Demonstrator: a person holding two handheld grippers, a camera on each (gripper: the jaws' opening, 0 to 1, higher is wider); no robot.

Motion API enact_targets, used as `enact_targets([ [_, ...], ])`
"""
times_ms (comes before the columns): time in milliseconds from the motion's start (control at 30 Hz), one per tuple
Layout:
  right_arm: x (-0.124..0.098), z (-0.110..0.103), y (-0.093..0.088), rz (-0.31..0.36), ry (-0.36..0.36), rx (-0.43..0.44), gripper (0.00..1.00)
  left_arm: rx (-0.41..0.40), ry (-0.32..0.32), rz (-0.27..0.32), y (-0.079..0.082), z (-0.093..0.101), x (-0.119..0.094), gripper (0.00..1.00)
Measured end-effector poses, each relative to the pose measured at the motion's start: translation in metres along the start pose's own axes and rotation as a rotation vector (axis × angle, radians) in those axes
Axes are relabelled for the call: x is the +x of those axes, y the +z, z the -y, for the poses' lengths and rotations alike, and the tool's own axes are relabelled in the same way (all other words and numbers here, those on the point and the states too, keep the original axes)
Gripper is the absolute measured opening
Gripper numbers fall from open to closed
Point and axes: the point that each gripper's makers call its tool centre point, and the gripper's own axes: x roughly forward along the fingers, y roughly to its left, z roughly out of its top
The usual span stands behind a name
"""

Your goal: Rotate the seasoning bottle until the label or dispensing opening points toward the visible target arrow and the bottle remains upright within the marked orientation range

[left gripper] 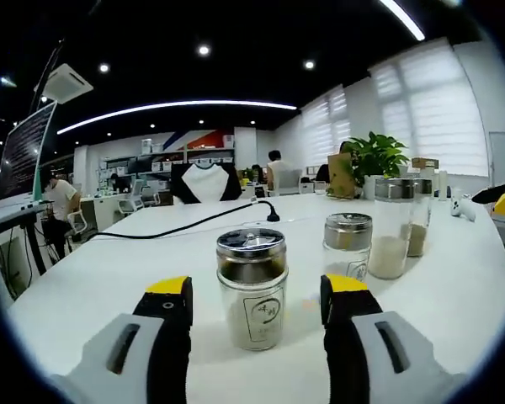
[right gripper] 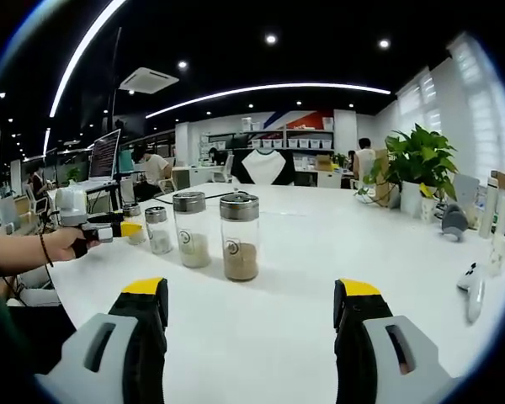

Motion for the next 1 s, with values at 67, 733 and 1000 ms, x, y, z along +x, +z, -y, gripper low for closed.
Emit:
enact_targets([
  [67,0.001,0.0,-0.001,-0.002,0.002,-0.002,0.82,0.021,-0.009,0.005,0.004,0.004,-0.006,0.67],
  [733,0.003,0.004,0.007,0.111,-0.02,0.056,0.83,-0.051,-0.001,0.169,0.052,0.023,-0.078,0.71],
  [1000,0.006,0.006,-0.002,0.128,-0.039,0.076,0.88,-0.036,0.0,0.185,0.054,0.03,-0.094,0.82],
])
